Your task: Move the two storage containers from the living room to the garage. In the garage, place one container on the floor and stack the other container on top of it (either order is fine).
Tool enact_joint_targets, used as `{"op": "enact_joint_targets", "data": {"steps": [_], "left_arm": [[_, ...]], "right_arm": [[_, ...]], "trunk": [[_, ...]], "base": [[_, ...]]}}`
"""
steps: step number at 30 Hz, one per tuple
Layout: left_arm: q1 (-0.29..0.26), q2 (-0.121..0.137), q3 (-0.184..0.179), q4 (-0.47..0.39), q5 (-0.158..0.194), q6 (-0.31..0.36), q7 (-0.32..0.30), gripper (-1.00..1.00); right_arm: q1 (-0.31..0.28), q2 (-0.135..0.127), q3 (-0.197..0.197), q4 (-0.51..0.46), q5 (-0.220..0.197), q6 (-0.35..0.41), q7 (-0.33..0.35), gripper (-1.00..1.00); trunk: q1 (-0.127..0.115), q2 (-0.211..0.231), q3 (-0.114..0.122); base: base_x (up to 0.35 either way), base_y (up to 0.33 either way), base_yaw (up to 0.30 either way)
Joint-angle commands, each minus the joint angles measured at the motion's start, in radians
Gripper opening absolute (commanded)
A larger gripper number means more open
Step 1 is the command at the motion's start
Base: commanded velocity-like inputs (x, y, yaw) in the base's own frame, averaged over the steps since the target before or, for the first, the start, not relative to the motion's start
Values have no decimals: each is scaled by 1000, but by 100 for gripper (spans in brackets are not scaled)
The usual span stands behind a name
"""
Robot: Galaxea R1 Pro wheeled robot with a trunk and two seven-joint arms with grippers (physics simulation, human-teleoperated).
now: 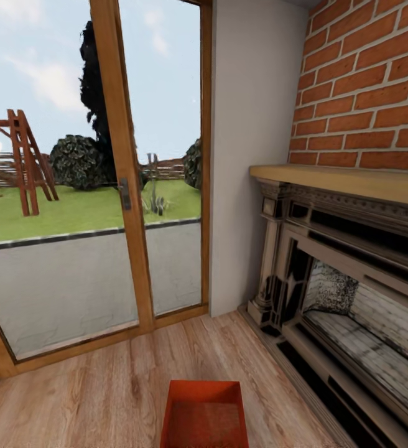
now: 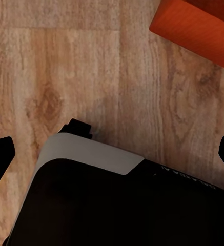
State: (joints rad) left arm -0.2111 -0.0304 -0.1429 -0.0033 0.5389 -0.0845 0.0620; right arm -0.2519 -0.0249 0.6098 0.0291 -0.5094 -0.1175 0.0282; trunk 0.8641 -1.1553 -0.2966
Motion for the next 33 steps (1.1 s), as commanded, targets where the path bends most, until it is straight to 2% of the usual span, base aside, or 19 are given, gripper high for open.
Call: {"op": "enact_joint_targets", "data": {"steps": [1, 33], "left_arm": [[-1, 0, -9, 0, 7, -3, 3, 100], [-1, -2, -9, -1, 6, -3, 2, 100]], "right_arm": [[-1, 0, 8, 3, -10, -6, 2, 100], [-1, -1, 7, 3, -11, -7, -1, 100]], "trunk": [[0, -1, -3], [0, -1, -54]], "base": [[0, 0, 0], [0, 0, 0]]}}
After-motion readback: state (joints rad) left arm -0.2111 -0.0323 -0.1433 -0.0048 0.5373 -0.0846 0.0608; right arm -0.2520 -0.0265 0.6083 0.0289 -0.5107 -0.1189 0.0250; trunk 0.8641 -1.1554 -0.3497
